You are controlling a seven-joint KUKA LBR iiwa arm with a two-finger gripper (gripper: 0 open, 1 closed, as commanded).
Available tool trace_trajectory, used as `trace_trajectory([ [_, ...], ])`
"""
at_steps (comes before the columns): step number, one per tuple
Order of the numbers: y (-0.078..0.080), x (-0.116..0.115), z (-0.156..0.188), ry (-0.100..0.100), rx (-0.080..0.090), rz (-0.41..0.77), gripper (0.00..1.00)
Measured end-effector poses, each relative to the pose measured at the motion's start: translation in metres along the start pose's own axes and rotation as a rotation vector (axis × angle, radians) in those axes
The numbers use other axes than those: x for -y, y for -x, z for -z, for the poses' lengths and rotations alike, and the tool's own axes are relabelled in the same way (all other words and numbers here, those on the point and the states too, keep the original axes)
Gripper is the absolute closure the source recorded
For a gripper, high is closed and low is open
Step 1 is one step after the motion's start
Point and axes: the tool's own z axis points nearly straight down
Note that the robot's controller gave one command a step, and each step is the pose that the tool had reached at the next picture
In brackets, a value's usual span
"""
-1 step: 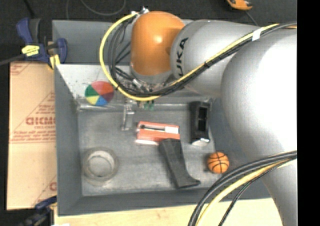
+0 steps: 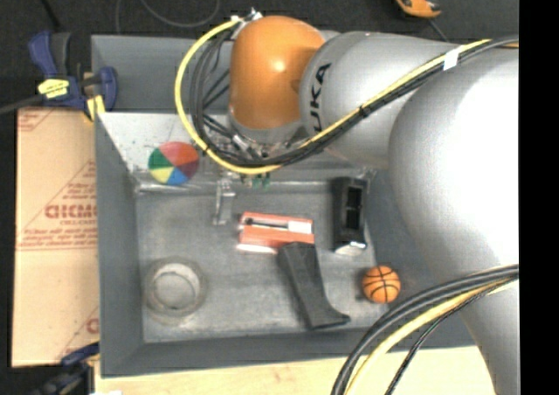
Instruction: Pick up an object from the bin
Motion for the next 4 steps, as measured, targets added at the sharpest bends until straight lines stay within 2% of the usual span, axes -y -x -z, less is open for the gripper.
trace_trajectory([
  [1, -0.015, 0.035, -0.021, 0.0, 0.003, 0.078, 0.0],
  [2, -0.019, 0.046, -0.042, -0.003, 0.0, -0.009, 0.0],
  [3, -0.041, 0.059, -0.039, -0.001, -0.003, -0.257, 0.0],
  [4, -0.023, 0.095, -0.041, -0.003, 0.0, -0.218, 0.0],
])
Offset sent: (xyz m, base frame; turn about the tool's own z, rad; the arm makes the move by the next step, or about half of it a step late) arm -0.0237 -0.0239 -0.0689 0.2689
